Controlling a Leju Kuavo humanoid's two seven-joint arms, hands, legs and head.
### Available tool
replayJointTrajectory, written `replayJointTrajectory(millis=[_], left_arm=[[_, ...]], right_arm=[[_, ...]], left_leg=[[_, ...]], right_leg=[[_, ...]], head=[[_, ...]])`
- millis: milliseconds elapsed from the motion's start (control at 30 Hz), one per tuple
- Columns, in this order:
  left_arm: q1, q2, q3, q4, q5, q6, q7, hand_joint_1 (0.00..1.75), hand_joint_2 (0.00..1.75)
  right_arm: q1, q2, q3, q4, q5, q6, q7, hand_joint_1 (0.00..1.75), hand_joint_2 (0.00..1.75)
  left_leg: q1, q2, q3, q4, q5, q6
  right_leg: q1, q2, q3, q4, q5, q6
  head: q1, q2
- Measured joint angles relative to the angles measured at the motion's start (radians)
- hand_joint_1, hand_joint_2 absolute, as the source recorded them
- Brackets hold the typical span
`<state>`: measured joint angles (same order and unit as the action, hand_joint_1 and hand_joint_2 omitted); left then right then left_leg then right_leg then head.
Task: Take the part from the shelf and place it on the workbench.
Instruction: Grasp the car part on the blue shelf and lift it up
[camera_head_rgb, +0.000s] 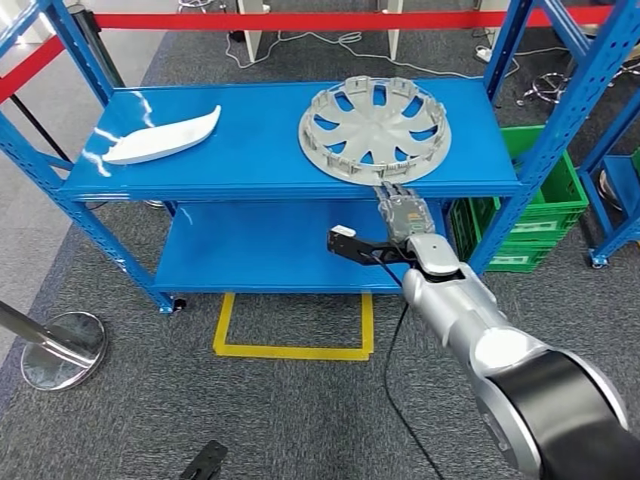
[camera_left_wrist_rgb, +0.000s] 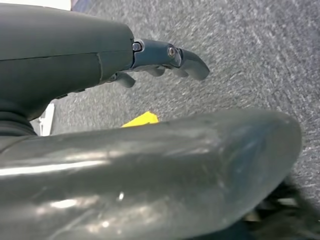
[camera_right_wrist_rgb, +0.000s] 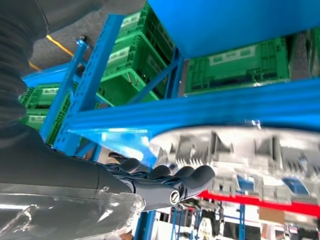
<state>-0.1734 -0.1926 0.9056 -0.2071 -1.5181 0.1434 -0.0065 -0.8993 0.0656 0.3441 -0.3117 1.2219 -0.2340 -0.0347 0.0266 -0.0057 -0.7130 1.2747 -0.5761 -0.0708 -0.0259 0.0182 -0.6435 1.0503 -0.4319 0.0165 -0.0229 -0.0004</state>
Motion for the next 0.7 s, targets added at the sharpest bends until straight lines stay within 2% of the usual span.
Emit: replayJointTrajectory(millis=[33,67,100,133,167,200,300,333,400,467,500,533,567,633,667,700], left_arm=[[0.002,0.0,0.0,0.0,0.0,0.0,0.0,0.0,0.0],[0.003,0.0,0.0,0.0,0.0,0.0,0.0,0.0,0.0],[0.004,0.001,0.0,0.0,-0.001,0.0,0.0,0.0,0.0],[0.004,0.002,0.0,0.0,-0.001,0.0,0.0,0.0,0.0],[0.004,0.002,0.0,0.0,-0.001,0.0,0.0,0.0,0.0],[0.004,0.003,0.0,0.0,-0.001,0.0,0.0,0.0,0.0],[0.005,0.003,0.0,0.0,-0.001,0.0,0.0,0.0,0.0],[0.006,0.002,0.0,0.0,-0.001,0.0,0.0,0.0,0.0],[0.006,0.001,0.0,0.0,-0.001,0.001,0.0,0.0,0.0],[0.007,0.0,0.0,0.0,-0.001,0.0,0.0,0.0,0.0],[0.007,0.0,0.0,0.0,-0.001,0.0,0.0,0.0,0.0],[0.007,0.0,0.0,0.0,-0.001,0.0,0.0,0.0,0.0],[0.008,0.0,0.0,0.0,-0.001,0.0,0.0,0.0,0.0],[0.008,0.0,0.0,0.0,-0.001,0.0,0.0,0.0,0.0],[0.007,0.0,0.0,0.0,-0.001,0.0,0.0,0.0,0.0],[0.006,0.001,0.0,0.0,-0.001,0.0,0.0,0.0,0.0]], right_arm=[[0.004,0.0,0.0,0.001,0.0,0.0,0.0,0.0,1.75],[0.007,0.0,0.0,0.001,0.0,0.0,0.0,0.0,1.75],[0.009,0.0,0.0,0.001,0.001,0.0,0.0,0.0,1.75],[0.01,0.0,0.0,0.001,0.001,0.0,0.0,0.0,1.75],[0.01,0.0,0.0,0.002,0.001,0.0,0.0,0.0,1.75],[0.011,0.0,0.0,0.002,0.001,0.0,0.0,0.0,1.75],[0.011,0.0,0.0,0.003,0.001,-0.001,0.0,0.0,1.75],[0.011,0.0,0.0,0.003,0.001,-0.002,0.0,0.0,1.75],[0.012,0.0,0.0,0.004,0.001,-0.002,0.0,0.0,1.75],[0.015,0.0,0.0,0.004,0.001,-0.002,0.0,0.0,1.75],[0.016,0.0,0.0,0.004,0.001,-0.002,0.0,0.0,1.75],[0.017,0.0,0.0,0.004,0.0,-0.003,0.0,0.0,1.75],[0.017,0.0,0.0,0.004,0.0,-0.003,0.0,0.0,1.75],[0.013,0.0,0.0,0.004,0.0,-0.004,0.0,0.0,1.75],[0.01,0.0,0.0,0.004,-0.001,-0.005,0.0,0.0,1.75],[0.006,0.0,0.0,0.004,-0.001,-0.006,0.0,0.0,1.75]], left_leg=[[-0.001,0.0,-0.02,-0.001,0.03,0.004],[-0.002,0.0,-0.021,-0.04,0.079,0.01],[-0.006,0.001,-0.008,-0.102,0.135,0.018],[-0.01,0.001,0.01,-0.162,0.177,0.026],[-0.014,0.002,0.028,-0.213,0.2,0.032],[-0.017,0.002,0.041,-0.244,0.203,0.036],[-0.016,-0.001,0.06,-0.272,0.179,0.044],[-0.015,-0.002,0.067,-0.278,0.177,0.048],[-0.013,-0.003,0.083,-0.287,0.172,0.057],[-0.015,-0.003,0.092,-0.288,0.165,0.064],[-0.016,-0.003,0.097,-0.288,0.16,0.066],[-0.016,-0.005,0.104,-0.288,0.155,0.066],[-0.015,-0.006,0.112,-0.287,0.149,0.065],[-0.013,-0.01,0.134,-0.287,0.133,0.056],[-0.013,-0.011,0.142,-0.285,0.126,0.049],[-0.014,-0.012,0.146,-0.283,0.12,0.044]], right_leg=[[0.0,0.001,0.005,0.0,-0.005,0.0],[0.0,0.002,0.011,0.0,-0.01,0.001],[-0.001,0.003,0.018,0.0,-0.015,0.003],[0.001,0.005,0.023,0.0,-0.02,0.008],[0.002,0.006,0.026,-0.001,-0.024,0.013],[0.003,0.007,0.028,-0.001,-0.028,0.019],[0.004,0.004,0.036,-0.008,-0.039,0.035],[0.004,0.002,0.035,0.001,-0.05,0.036],[0.01,0.0,0.002,0.077,-0.092,0.03],[0.018,-0.001,-0.07,0.211,-0.138,0.023],[0.019,-0.001,-0.1,0.256,-0.143,0.024],[0.019,-0.001,-0.116,0.269,-0.128,0.026],[0.019,-0.002,-0.113,0.243,-0.094,0.029],[0.015,-0.008,-0.067,0.117,-0.004,0.039],[0.013,-0.009,-0.041,0.059,0.022,0.043],[0.014,-0.009,-0.021,0.019,0.031,0.041]], head=[[0.0,0.0],[0.0,0.0],[0.0,0.0],[0.0,0.0],[0.0,0.0],[0.0,0.0],[0.002,0.0],[0.004,0.0],[0.01,0.0],[0.011,0.0],[0.011,0.0],[0.012,0.0],[0.012,0.0],[0.012,0.0],[0.014,0.0],[0.014,0.0]])
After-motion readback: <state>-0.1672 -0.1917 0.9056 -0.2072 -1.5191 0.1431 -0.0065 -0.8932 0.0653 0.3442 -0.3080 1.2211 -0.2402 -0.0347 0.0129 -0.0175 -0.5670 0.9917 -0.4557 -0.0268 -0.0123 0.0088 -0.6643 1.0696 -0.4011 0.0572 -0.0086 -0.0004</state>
